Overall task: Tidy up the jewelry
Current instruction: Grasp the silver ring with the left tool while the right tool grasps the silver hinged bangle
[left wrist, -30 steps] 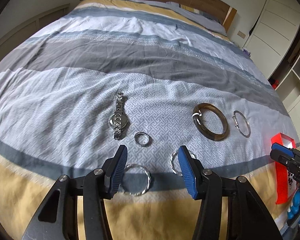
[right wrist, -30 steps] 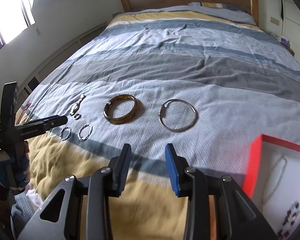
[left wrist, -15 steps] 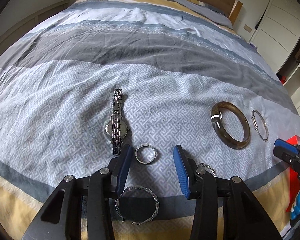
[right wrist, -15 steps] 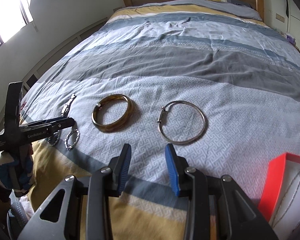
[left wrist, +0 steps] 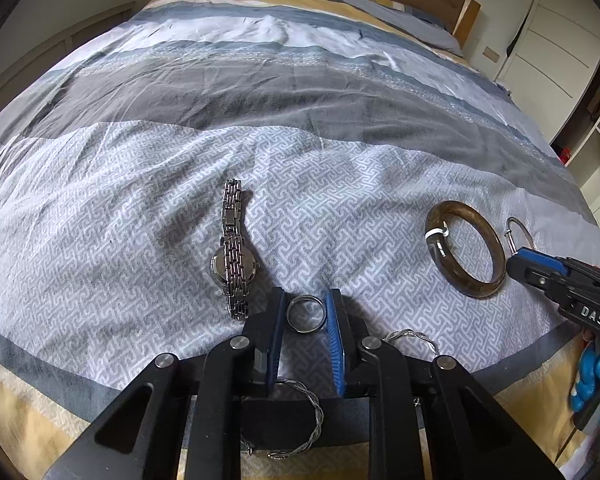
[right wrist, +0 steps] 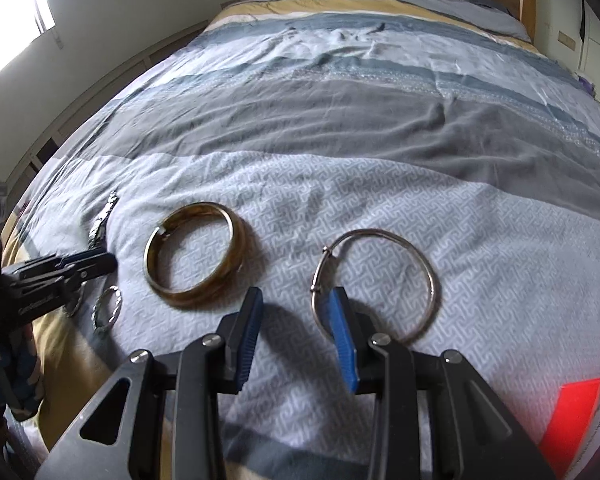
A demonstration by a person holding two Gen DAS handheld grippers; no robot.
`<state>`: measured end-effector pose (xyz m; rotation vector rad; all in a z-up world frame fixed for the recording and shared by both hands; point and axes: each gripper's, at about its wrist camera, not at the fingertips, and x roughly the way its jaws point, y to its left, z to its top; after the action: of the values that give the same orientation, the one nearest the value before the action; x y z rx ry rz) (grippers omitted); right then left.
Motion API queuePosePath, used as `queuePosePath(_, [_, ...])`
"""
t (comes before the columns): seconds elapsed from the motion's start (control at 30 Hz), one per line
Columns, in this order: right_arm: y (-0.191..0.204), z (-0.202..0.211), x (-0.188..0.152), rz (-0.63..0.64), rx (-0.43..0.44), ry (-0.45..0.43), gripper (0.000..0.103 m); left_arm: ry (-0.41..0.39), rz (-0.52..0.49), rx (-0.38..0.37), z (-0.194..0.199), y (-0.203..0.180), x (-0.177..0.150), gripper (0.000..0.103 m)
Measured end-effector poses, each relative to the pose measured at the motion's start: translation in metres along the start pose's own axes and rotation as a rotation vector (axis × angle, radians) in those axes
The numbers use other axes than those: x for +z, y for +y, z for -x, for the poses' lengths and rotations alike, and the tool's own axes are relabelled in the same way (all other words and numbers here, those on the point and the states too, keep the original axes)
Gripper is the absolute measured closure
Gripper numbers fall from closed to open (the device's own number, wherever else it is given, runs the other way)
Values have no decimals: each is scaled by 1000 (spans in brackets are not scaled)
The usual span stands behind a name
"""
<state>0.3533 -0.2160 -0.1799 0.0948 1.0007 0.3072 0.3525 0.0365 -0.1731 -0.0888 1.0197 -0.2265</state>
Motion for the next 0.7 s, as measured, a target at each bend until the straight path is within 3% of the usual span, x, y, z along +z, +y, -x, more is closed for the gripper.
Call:
queuePosePath(0.07, [-3,-5,2,-21,6,-1,71,-4,-3,-2,0,0,-1,83])
queuePosePath(0.3, [-8,-17,5,-40,-2,1,96,-15,-13,0,2,-2,-2,83])
queuePosePath(0.7, [4,46,5,-51,68,-144,98,-55,-23,9,33,-12,2,83])
